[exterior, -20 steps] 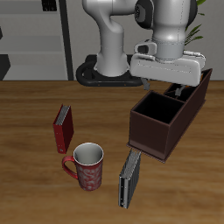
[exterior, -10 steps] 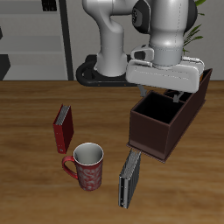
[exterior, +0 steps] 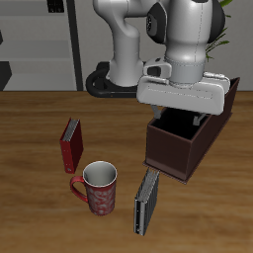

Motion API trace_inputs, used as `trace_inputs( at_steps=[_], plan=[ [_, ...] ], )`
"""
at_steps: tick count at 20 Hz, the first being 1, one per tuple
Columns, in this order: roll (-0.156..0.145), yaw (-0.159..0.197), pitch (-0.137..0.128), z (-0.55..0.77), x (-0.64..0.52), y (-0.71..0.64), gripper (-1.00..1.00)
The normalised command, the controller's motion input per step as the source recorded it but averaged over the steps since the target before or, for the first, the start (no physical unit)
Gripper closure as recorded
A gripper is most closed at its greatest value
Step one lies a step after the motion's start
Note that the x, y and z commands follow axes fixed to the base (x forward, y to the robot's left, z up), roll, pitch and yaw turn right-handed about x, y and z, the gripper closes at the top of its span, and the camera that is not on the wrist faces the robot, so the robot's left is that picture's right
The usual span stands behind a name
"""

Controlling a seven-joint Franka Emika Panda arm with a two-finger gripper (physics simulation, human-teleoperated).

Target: Place the orange book into the left desk caddy's left compartment and place the striped book into the left desk caddy's right compartment and place the red book into the left desk caddy's right compartment

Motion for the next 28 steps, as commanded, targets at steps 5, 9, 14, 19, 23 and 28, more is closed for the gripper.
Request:
trace_inputs(
  at_steps=[5, 9, 14, 19, 23, 28],
  plan=[
    [-0.013, 0.025, 0.025, 0.04, 0.19, -0.07, -1.00],
    [0.016, 0.017, 0.046, -0.01, 0.22, -0.03, -1.00],
    [-0.004, 0.030, 0.014, -0.02, 0.26, -0.16, -1.00],
    [-0.021, 0.029, -0.002, -0.05, 0.20, -0.11, -1.00],
    [0.003, 0.013, 0.006, -0.15, 0.13, -0.07, -1.00],
    [0.057, -0.019, 0.004, -0.25, 0.08, -0.13, -1.00]
  ],
)
